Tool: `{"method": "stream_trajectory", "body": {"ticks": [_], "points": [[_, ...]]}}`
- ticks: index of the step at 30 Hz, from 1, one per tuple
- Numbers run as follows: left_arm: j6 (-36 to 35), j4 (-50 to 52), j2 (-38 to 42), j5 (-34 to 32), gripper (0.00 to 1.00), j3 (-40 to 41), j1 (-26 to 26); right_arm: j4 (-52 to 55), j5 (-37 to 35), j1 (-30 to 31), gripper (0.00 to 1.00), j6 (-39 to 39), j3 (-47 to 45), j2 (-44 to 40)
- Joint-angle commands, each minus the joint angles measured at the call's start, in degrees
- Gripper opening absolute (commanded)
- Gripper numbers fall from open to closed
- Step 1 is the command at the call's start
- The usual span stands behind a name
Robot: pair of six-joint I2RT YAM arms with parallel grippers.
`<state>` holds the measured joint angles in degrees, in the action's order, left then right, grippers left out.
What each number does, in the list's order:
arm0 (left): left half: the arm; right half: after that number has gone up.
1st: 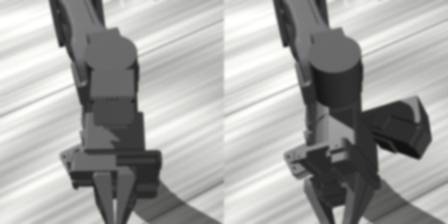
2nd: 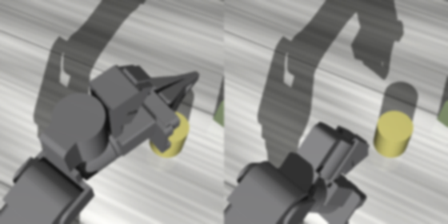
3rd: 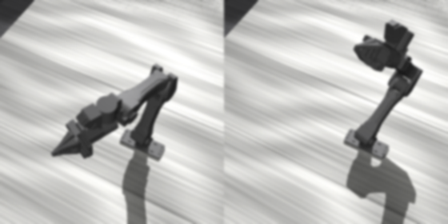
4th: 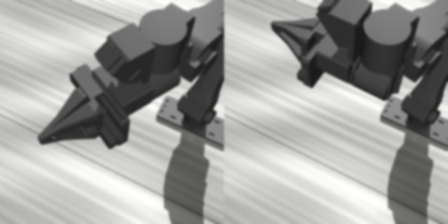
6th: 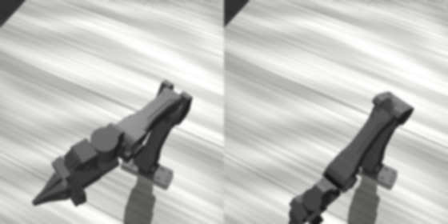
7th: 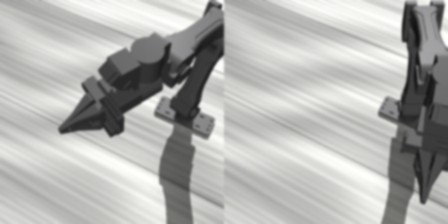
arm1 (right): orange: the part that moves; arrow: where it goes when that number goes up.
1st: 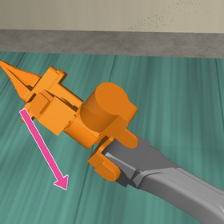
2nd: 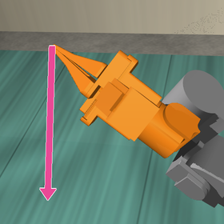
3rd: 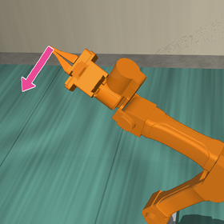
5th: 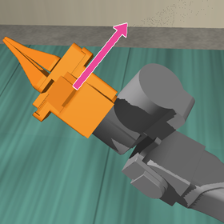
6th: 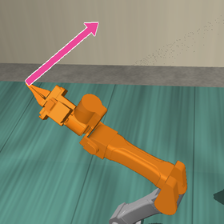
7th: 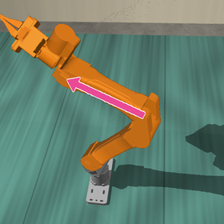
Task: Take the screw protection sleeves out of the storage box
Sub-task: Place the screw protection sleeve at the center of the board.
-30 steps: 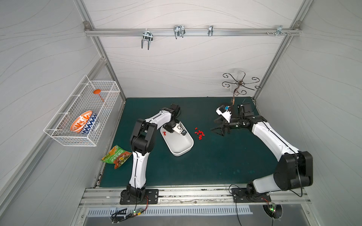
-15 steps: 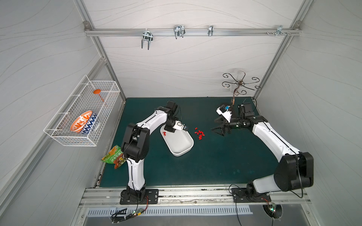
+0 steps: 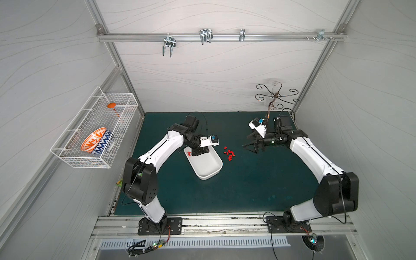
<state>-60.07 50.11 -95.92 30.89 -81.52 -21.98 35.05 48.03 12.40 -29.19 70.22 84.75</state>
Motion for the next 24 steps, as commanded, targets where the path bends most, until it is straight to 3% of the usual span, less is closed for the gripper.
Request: {"method": "stream_trajectory", "body": {"ticks": [1,6,12,14,24], "points": [[9.22,0.01,1.70,6.93,0.00,-0.40,-0.67,4.15,-1.97,0.47,0.99,-0.88,-0.72,-0.84],[12.84,-2.31,1.33,8.04,0.00,-1.11,-2.96,0.07,-4.30,0.47,0.99,-0.21,-6.20,-5.05],[17.06,-6.20,-2.71,8.00,0.00,-4.80,-7.26,-0.32,-5.36,-1.40,0.99,1.16,-6.13,-7.13],[17.68,-8.58,-4.96,6.94,0.00,-6.12,-9.23,-0.74,-8.62,-2.47,0.99,1.59,-6.06,-7.83],[17.22,-10.01,-22.11,0.09,0.00,-19.25,-15.43,-4.87,-12.27,-17.59,0.99,11.67,-7.30,-8.46]]}}
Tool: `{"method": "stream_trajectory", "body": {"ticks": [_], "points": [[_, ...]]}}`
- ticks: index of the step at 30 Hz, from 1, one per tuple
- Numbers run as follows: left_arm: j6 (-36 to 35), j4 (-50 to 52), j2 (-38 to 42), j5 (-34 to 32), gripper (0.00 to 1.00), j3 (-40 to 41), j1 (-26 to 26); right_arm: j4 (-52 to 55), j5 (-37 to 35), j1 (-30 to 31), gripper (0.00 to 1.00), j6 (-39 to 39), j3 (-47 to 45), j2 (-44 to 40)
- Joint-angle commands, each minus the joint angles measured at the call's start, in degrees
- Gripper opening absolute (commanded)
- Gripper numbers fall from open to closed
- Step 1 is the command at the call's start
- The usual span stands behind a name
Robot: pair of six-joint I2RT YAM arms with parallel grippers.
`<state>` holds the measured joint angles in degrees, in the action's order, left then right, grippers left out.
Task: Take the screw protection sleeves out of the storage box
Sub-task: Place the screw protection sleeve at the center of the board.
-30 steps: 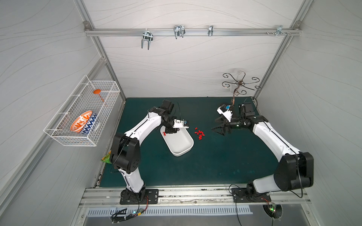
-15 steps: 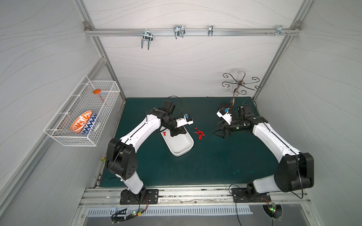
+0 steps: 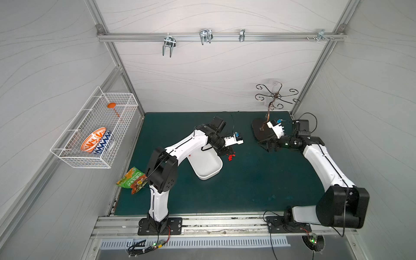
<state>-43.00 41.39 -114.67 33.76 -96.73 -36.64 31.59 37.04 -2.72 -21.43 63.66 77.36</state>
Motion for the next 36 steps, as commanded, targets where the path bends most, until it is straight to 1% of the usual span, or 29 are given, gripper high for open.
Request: {"method": "stream_trajectory", "body": {"ticks": [1,6,8,13,18,25,30,33,36], "points": [[-0.05,-1.31,-4.64,-3.62,0.00,-5.10,-0.92,-1.53,-1.27,-3.38,0.99,4.23,-0.81,-1.15],[-0.78,-0.69,-11.12,-6.40,0.00,-10.16,-2.23,-1.80,0.59,-4.75,0.99,4.73,-1.15,-1.01],[-1.41,-0.86,-12.97,-6.80,0.03,-10.97,-2.86,-1.79,1.64,-4.69,0.99,4.91,-1.08,-0.81],[-3.74,-1.53,-16.52,-11.04,0.08,-11.70,-4.03,-1.80,2.73,-4.67,0.99,4.92,-1.17,-0.85],[-4.24,-1.60,-17.21,-13.84,0.15,-12.66,-4.10,-1.80,3.48,-4.74,0.99,4.87,-1.24,-1.12],[-4.23,0.45,-13.87,-13.54,0.27,-12.27,-4.13,-1.59,4.01,-4.66,0.99,4.75,-1.16,-0.57],[-3.70,2.97,-10.03,-13.07,0.31,-11.46,-4.03,-1.51,4.69,-4.66,0.99,4.69,-1.17,0.13],[-2.89,4.76,-5.54,-12.69,0.33,-9.38,-3.73,-1.56,4.89,-4.66,0.99,4.38,-1.35,0.06],[-1.53,6.01,0.64,-12.78,0.37,-2.33,-3.06,-1.49,4.97,-4.66,0.99,3.97,-1.26,0.22]]}}
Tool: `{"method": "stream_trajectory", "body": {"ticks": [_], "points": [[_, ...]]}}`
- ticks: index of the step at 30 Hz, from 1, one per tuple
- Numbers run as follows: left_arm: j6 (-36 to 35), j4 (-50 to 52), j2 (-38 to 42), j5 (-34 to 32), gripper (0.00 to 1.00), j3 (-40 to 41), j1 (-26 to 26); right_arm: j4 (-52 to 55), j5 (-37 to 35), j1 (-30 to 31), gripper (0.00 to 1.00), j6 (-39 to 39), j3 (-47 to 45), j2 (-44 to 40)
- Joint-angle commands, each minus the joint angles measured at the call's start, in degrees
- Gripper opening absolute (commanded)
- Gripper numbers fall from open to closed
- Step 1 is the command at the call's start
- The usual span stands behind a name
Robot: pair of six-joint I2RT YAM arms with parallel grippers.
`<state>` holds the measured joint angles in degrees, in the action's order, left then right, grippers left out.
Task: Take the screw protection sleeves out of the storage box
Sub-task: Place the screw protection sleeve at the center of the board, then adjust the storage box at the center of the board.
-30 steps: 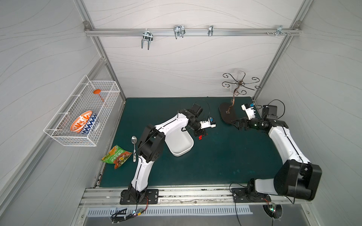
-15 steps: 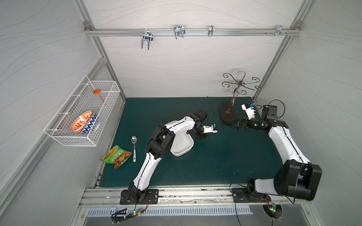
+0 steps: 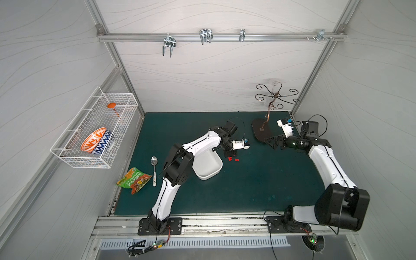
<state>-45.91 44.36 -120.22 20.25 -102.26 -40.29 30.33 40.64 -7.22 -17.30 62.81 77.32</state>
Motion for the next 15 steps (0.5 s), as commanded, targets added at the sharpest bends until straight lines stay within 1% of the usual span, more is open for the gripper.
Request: {"method": "stream_trajectory", "body": {"ticks": [1,6,8,10,11,15], "points": [[1.92,3.19,8.62,0.24,0.39,5.97,0.70,-0.05,1.43,-0.16,0.99,-0.27,-0.32,0.36],[4.03,3.88,20.07,-3.32,0.51,20.32,1.00,-0.16,1.51,0.01,0.99,-0.43,-0.36,0.11],[4.98,4.03,24.13,-4.85,0.61,25.73,1.08,-0.01,1.54,0.18,0.99,-0.39,-0.32,0.45],[6.05,3.10,26.50,-6.29,0.70,30.05,0.99,0.15,1.64,0.43,0.99,-0.49,-0.31,0.55],[6.84,2.05,27.09,-7.55,0.72,31.81,0.89,0.10,1.56,0.61,0.99,-0.61,-0.32,0.53],[11.12,-1.27,26.23,-12.63,0.75,34.45,0.84,0.11,1.25,0.96,0.99,-0.96,-0.42,0.39]]}}
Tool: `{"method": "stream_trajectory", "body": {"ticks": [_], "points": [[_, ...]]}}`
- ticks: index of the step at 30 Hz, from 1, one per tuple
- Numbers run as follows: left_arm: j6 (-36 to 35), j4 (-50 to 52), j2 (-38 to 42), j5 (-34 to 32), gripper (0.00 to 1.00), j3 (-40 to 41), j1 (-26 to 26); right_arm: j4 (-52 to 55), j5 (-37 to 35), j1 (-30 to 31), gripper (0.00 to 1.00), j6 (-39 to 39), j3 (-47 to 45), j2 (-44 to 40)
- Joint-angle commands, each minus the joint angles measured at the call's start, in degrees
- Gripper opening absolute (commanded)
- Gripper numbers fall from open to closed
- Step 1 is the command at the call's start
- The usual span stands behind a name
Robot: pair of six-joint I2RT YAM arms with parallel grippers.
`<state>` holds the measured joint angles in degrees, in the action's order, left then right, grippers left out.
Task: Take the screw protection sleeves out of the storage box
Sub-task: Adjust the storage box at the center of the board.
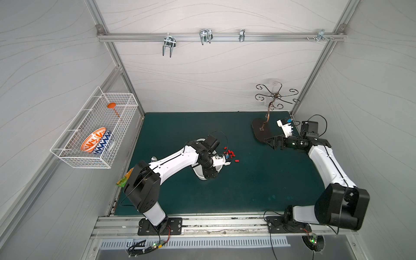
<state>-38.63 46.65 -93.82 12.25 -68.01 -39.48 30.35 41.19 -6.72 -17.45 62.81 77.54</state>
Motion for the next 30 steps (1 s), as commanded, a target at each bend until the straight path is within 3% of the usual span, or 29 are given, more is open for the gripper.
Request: {"method": "stream_trajectory", "body": {"ticks": [1,5,16,21,30], "points": [[4.90,-3.50,-0.68,-4.84,0.75,0.16,-0.02,0.15,0.61,0.48,0.99,-0.89,-0.44,0.09],[8.20,-5.10,-1.97,-7.26,0.73,0.78,-0.77,0.14,0.16,0.49,0.99,-1.34,-0.58,-0.28],[16.87,-7.14,-5.48,-6.72,0.40,0.96,-3.57,0.46,0.34,0.48,0.99,-1.88,-0.48,0.07],[15.82,-6.83,-5.62,-7.59,0.22,1.47,-3.68,0.60,0.55,0.48,0.99,-1.88,-0.43,0.51],[10.59,2.67,1.56,-4.58,0.02,-0.14,-3.59,0.71,0.96,0.48,0.99,-1.88,-0.32,1.46]]}}
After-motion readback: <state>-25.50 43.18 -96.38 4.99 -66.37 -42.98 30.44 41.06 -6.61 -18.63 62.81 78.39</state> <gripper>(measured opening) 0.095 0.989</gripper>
